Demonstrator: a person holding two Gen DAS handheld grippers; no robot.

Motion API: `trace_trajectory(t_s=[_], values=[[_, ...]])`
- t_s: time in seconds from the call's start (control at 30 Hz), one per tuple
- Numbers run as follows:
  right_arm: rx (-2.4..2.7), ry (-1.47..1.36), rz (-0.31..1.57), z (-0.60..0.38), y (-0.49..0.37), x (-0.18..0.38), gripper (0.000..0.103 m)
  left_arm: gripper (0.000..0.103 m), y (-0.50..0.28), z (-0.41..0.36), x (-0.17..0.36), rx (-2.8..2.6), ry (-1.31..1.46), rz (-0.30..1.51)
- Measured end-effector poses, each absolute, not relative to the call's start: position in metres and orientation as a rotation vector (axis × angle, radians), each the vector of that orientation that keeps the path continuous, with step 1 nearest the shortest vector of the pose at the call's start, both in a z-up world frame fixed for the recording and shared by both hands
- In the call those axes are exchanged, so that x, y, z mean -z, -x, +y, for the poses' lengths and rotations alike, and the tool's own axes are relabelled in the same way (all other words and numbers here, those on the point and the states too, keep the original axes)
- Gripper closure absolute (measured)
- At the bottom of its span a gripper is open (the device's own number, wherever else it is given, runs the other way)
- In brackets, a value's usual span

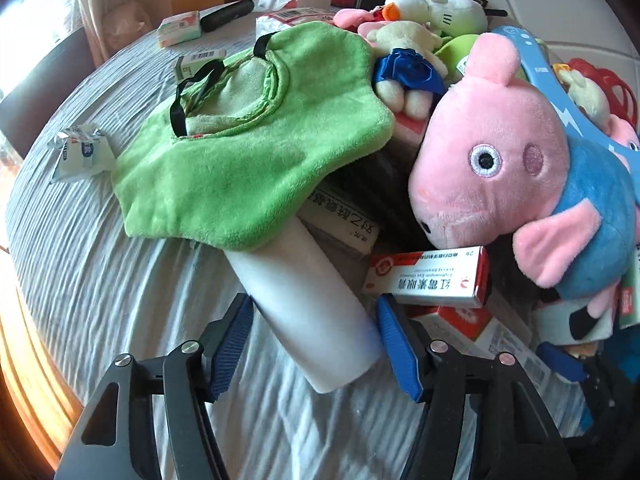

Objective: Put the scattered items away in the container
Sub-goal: 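Lower the left tool onto the white paper roll while the right approaches a long red-white box, then close the left tool on the white roll while the right grasps the long red-white box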

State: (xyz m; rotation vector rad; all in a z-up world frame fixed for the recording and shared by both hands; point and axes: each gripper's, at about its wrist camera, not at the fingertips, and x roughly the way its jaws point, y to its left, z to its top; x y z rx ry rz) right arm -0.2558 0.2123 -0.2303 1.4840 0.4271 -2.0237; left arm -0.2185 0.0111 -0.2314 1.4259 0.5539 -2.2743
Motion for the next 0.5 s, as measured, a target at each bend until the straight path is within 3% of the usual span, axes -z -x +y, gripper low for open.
trace_trajectory(t_s=[0.13, 0.27, 0.5], values=[[1.99, -1.493, 0.395, 0.215, 0.248, 0.238, 0.039, 0.055, 0.199, 0.011, 0.228, 2.324, -1.458, 0.369], [1.994, -1.521, 0.298, 0.221, 0.246, 0.239, 0.043, 0.056, 0.188, 0.002, 0.228, 2.33, -1.508, 0.17], [2.066, -1.518, 0.224, 0.212, 0.23, 0.233, 0.043, 0.055, 0.195, -0.023, 0.226, 2.383, -1.562, 0.051]])
